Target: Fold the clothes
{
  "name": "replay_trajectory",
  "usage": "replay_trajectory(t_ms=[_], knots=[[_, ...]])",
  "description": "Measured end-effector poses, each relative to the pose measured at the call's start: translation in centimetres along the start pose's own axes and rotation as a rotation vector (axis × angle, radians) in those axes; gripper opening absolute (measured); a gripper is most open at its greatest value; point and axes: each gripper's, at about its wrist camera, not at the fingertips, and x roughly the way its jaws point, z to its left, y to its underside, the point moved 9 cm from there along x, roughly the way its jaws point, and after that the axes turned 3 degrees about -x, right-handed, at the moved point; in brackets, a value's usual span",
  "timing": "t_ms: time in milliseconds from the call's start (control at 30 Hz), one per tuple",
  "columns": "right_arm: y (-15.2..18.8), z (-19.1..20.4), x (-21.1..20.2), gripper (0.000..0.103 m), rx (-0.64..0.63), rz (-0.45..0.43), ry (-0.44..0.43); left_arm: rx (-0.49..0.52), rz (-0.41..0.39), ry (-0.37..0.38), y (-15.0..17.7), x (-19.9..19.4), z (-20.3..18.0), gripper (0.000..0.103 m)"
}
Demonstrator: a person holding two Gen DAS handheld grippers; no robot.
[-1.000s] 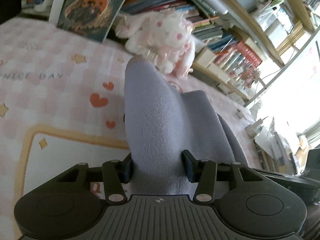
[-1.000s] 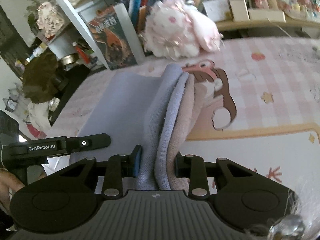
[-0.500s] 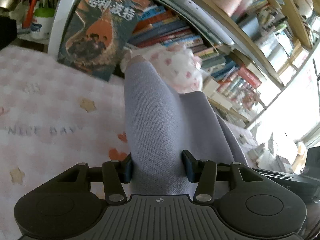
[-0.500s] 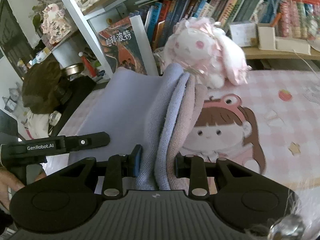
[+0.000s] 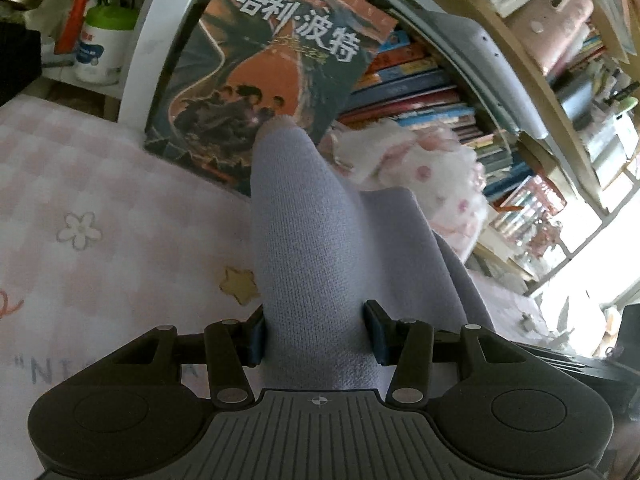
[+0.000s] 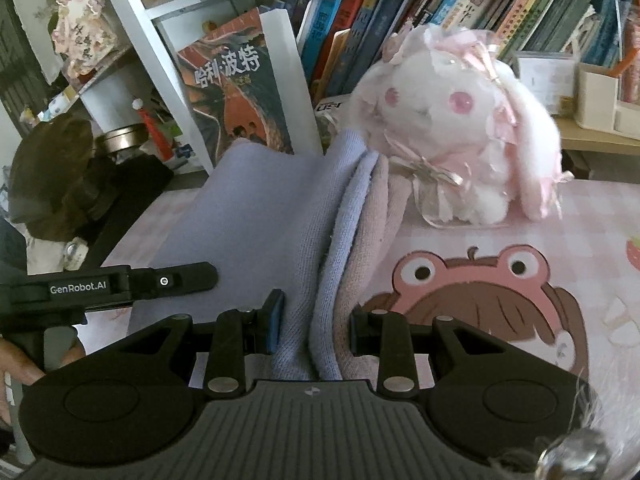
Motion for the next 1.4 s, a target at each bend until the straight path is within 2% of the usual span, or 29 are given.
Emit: replay_trajectory(t_ms=[167,267,333,500,567,633,867,967,1067,1267,1400], knots=[[-0.3,-0.7,2.2,0.029,0.024,0.0,0.001,0.013,-0.004,-0.016,-0.6,1.4,0.9,0.047],[0.2,-1.3,3.2,0.029,0.042,0.019,0.008,0.009,0.022,-0.028,-0.2,2.4,1.6,0.047],[0.8,-1.6,4.0,0.032,0.047,0.043,0.024,-0.012,0.029,-0.035,0.2,2.8,2.2,0.049],[1.3,-2.4,4.1,0.041,0.082,0.036,0.033,-0.048,0.024,-0.05,0.6,3.0,2.9,0.055],[1.3,-2.3,4.0,0.047,0.072,0.036,0.05,-0.028,0.018,-0.073,0.6,2.8,2.7,0.057],[1.2,-2.2,3.7,0.06,0.055,0.034,0.083,-0.005,0.008,-0.107,0.5,2.5,2.5,0.061],[0.7,-1.6,-0.1,0.082,-0.006,-0.055,0.141,0.128,-0.095,-0.174,0.4,-1.1,0.3,0.07],[1.3,-1.3,-1.8,0.085,-0.029,-0.081,0.17,0.177,-0.122,-0.204,1.2,-2.5,-0.8,0.081],[2.2,-1.2,-3.1,0.086,-0.048,-0.092,0.205,0.228,-0.14,-0.243,2.4,-3.6,-1.7,0.086],[5.3,-0.7,-5.2,0.092,-0.059,-0.082,0.297,0.355,-0.105,-0.317,6.0,-5.1,-3.1,0.093],[8.1,-0.6,-6.8,0.096,-0.038,-0.07,0.33,0.356,-0.084,-0.337,8.1,-6.2,-3.4,0.094]])
